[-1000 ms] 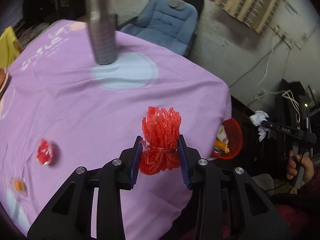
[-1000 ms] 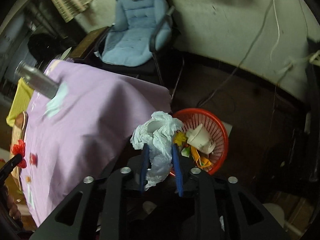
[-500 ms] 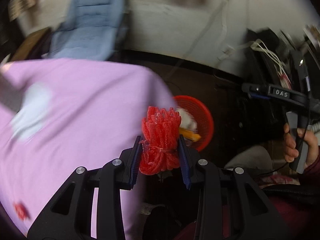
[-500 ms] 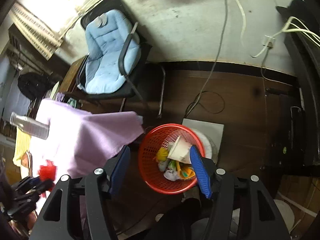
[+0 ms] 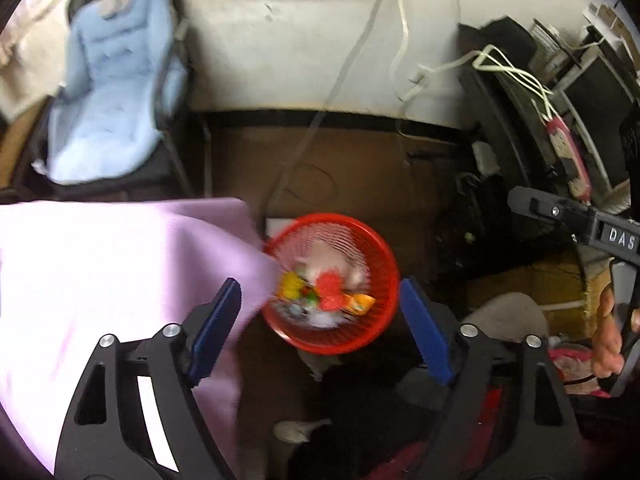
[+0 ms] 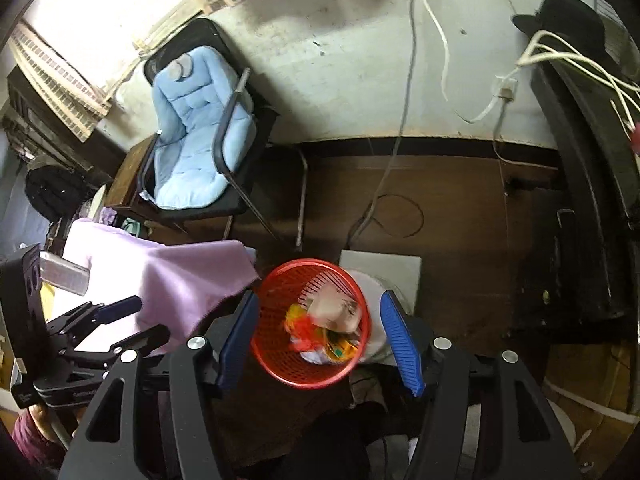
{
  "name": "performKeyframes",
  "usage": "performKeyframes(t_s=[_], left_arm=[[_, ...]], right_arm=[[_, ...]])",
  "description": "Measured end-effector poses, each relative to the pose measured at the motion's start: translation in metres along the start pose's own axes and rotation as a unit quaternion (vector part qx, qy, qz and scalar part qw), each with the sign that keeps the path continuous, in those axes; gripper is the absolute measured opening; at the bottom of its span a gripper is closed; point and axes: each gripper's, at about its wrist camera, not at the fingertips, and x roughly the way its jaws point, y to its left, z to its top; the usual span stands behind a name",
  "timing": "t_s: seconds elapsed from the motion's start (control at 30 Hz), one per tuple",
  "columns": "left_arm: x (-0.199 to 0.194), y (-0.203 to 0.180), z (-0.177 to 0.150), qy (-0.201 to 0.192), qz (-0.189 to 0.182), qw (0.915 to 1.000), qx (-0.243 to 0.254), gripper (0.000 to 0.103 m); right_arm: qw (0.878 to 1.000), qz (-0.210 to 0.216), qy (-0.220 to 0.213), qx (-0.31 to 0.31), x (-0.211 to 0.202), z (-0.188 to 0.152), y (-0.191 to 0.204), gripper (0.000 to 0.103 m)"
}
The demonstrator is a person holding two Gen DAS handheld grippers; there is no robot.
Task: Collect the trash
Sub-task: 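Carry the tissue and red mesh to the red wastebasket and open both tools, then return both tools to the table over the two clear cups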
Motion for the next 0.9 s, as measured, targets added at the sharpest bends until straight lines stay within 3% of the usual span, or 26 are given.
performKeyframes(t_s=[0.13, 0.23, 0.33, 0.43, 0.5, 0.6, 0.63, 0.67, 0.73, 0.77, 0.83, 0.9], left_arm=[[-0.035, 0.035, -0.014, -0.027, 0.06, 0.9971, -0.038, 0.086], [-0.066, 0.071, -0.036, -0.043, 0.113, 0.9885, -0.09, 0.087], [-0.104, 0.111, -0.07, -0.059, 0.172, 0.9703, -0.16, 0.088], [-0.145, 0.148, -0.123, -0.07, 0.236, 0.9378, -0.245, 0.091], [-0.173, 0.171, -0.173, -0.067, 0.28, 0.9048, -0.314, 0.093], [-0.207, 0.192, -0.252, -0.055, 0.322, 0.849, -0.415, 0.094], [-0.218, 0.195, -0.284, -0.046, 0.338, 0.8247, -0.451, 0.094], [-0.225, 0.194, -0.305, -0.04, 0.348, 0.8069, -0.475, 0.094], [-0.246, 0.191, -0.36, -0.032, 0.367, 0.7609, -0.534, 0.094], [-0.258, 0.186, -0.393, -0.033, 0.375, 0.7304, -0.57, 0.094], [-0.276, 0.174, -0.432, -0.037, 0.387, 0.6881, -0.613, 0.094], [-0.294, 0.159, -0.469, -0.045, 0.397, 0.6386, -0.658, 0.094]], right_arm=[[0.999, 0.032, 0.008, -0.042, 0.014, 0.016, 0.044, 0.067], [0.992, 0.069, 0.024, -0.102, 0.028, 0.022, 0.101, 0.07], [0.977, 0.11, 0.043, -0.176, 0.043, 0.019, 0.17, 0.073], [0.95, 0.156, 0.073, -0.262, 0.057, 0.004, 0.249, 0.074], [0.928, 0.182, 0.09, -0.313, 0.061, -0.013, 0.296, 0.077], [0.882, 0.228, 0.116, -0.397, 0.062, -0.057, 0.376, 0.081], [0.871, 0.238, 0.123, -0.412, 0.061, -0.068, 0.392, 0.082], [0.859, 0.25, 0.131, -0.427, 0.059, -0.081, 0.407, 0.082], [0.825, 0.274, 0.152, -0.47, 0.054, -0.117, 0.443, 0.083], [0.812, 0.282, 0.158, -0.486, 0.052, -0.131, 0.455, 0.083], [0.779, 0.299, 0.17, -0.525, 0.042, -0.164, 0.482, 0.083], [0.753, 0.312, 0.169, -0.554, 0.031, -0.185, 0.501, 0.083]])
